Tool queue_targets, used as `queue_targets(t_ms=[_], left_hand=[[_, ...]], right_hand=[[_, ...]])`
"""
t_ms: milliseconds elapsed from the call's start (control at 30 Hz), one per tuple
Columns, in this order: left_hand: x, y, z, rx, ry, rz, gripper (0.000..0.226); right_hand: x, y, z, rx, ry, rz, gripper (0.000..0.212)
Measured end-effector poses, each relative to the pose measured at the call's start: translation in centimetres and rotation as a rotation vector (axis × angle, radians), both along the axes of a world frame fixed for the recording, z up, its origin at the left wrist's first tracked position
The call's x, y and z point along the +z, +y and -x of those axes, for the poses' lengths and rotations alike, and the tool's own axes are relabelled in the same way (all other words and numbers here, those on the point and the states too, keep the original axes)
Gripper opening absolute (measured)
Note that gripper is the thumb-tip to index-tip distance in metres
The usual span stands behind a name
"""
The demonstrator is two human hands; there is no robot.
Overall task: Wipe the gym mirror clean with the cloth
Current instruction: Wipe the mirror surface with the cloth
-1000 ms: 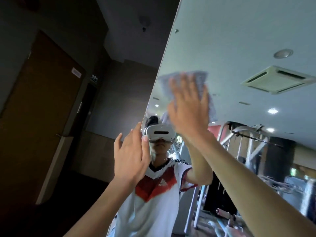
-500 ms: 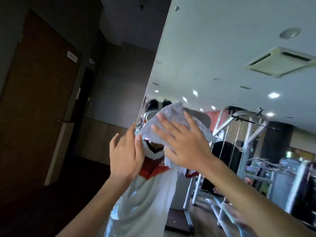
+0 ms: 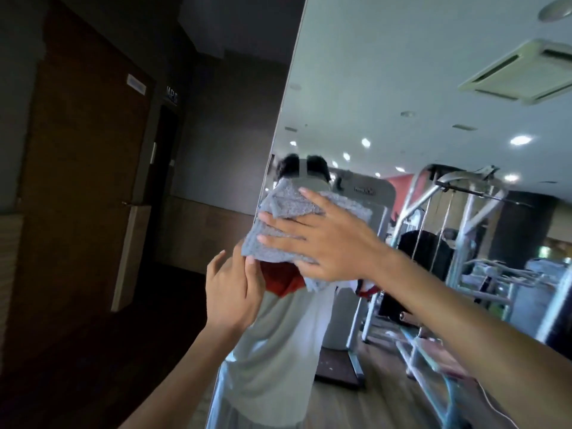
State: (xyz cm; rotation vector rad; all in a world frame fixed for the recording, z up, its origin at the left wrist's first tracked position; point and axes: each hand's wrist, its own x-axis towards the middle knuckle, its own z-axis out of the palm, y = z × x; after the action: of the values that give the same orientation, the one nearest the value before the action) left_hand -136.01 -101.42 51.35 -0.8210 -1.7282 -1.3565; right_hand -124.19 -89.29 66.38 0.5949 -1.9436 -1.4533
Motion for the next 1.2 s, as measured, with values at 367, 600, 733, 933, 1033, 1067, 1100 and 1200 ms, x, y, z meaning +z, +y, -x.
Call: queue_targets(t_ms=[367, 600, 733, 933, 1033, 1067, 1100, 1200], left_hand=[[-2.7, -0.1, 0.1, 0.015, -0.072, -0.003, 0.071], [-5.1, -0.5, -1.1, -0.092, -0.14, -0.05, 0.057], [-5.3, -0.4, -0.9, -0.054, -0.138, -0.038, 0.058], [-5.6, -0.4, -0.4, -0.059, -0.105, -0.028, 0.061], [-5.4, -0.4, -0.9, -0.082, -0.101, -0.077, 0.047], [-5.3, -0.5, -1.1, -0.075, -0.094, -0.081, 0.045], [-5.4, -0.4, -1.0, -0.065, -0.091, -0.076, 0.047], [-5.7, -0.1, -0.8, -0.046, -0.082, -0.06, 0.051]], right_hand=[[-5.2, -2.4, 2.0, -0.014, 0.343, 0.312, 0.061], [2.0, 3.1, -2.3, -0.001, 0.302, 0.244, 0.061], [-1.3, 1.0, -1.2, -0.025, 0.775, 0.733, 0.063], [-11.1, 2.4, -2.9, -0.055, 0.18, 0.201, 0.066], [-8.5, 4.7, -4.3, -0.093, 0.378, 0.362, 0.069], [-8.3, 4.5, -4.5, -0.106, 0.515, 0.506, 0.071], [-8.9, 3.7, -4.1, -0.091, 0.648, 0.642, 0.071], [-14.0, 0.4, -1.6, -0.072, 0.729, 0.816, 0.067]])
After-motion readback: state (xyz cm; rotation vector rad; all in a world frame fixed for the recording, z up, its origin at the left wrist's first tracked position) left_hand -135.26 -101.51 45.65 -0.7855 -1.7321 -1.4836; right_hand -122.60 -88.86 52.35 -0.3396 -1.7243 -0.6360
